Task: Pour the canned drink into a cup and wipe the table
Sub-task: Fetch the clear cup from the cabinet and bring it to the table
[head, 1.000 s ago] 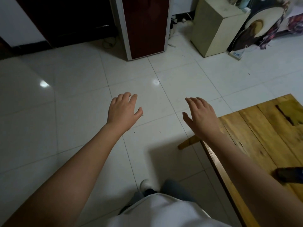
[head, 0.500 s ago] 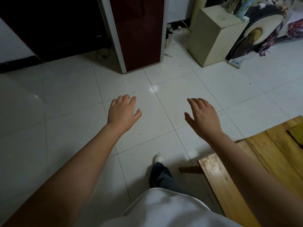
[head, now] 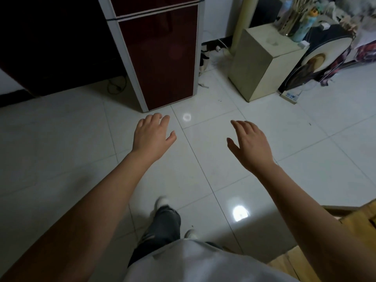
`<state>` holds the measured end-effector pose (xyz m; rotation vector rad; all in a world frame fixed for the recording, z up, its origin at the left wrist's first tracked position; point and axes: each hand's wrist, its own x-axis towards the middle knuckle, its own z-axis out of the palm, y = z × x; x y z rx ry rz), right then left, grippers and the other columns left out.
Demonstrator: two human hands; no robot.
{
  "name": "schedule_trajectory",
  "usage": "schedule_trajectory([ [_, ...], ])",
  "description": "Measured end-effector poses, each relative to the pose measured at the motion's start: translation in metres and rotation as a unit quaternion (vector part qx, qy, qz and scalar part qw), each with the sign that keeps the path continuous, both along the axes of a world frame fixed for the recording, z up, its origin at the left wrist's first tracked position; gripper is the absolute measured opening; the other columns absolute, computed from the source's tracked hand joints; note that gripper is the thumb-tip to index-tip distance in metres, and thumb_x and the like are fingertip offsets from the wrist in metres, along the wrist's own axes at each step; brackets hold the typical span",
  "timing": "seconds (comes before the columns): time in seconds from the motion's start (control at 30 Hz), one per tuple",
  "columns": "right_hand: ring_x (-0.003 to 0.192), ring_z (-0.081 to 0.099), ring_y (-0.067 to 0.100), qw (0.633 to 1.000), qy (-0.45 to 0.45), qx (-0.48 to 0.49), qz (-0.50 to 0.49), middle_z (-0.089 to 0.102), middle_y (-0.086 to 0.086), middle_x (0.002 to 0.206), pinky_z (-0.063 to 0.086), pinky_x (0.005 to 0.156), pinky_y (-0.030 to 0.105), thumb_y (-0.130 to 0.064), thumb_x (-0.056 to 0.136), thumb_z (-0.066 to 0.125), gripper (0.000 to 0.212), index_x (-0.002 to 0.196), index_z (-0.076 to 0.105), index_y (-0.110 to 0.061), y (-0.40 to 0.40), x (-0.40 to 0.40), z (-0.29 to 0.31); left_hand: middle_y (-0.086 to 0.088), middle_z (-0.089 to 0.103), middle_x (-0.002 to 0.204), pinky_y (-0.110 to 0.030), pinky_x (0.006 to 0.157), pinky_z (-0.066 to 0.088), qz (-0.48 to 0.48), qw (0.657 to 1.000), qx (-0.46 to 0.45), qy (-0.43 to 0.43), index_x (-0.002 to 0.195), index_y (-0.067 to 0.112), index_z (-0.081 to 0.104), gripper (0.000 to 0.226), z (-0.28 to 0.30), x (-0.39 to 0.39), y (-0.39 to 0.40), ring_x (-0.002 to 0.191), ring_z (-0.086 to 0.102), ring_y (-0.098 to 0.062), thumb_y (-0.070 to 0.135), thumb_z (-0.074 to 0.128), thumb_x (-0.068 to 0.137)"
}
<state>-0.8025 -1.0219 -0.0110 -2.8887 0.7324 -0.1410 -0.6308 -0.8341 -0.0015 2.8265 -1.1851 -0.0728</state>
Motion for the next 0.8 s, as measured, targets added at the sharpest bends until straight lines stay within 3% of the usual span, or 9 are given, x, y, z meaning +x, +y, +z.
schedule_trajectory([
  [0.47, 0.128, 0.039, 0.030, 0.995, -0.007, 0.019, -0.101, 0.045, 0.013, 0.138, 0.034, 0.105, 0.041, -0.033, 0.093, 0.046, 0.053, 0.139, 0.035, -0.008, -0.125, 0.199, -0.002, -0.014, 0.052, 0.125, -0.041, 0.095, 0.036, -0.121, 0.993, -0.005, -0.009, 0.133, 0.007, 0.044, 0.050, 0.001, 0.227, -0.170, 0.113, 0.048, -0.030, 0.034, 0.045, 0.091],
  [0.8, 0.126, 0.042, 0.031, 0.976, -0.030, 0.036, -0.211, 0.048, 0.015, 0.136, 0.034, 0.104, 0.040, -0.031, 0.093, 0.047, 0.051, 0.137, 0.037, -0.006, -0.228, 0.267, -0.002, -0.012, 0.052, 0.124, -0.040, 0.095, 0.034, -0.193, 0.981, 0.010, 0.011, 0.131, 0.009, 0.046, 0.049, -0.012, 0.321, -0.296, 0.114, 0.047, -0.029, 0.036, 0.045, 0.089],
])
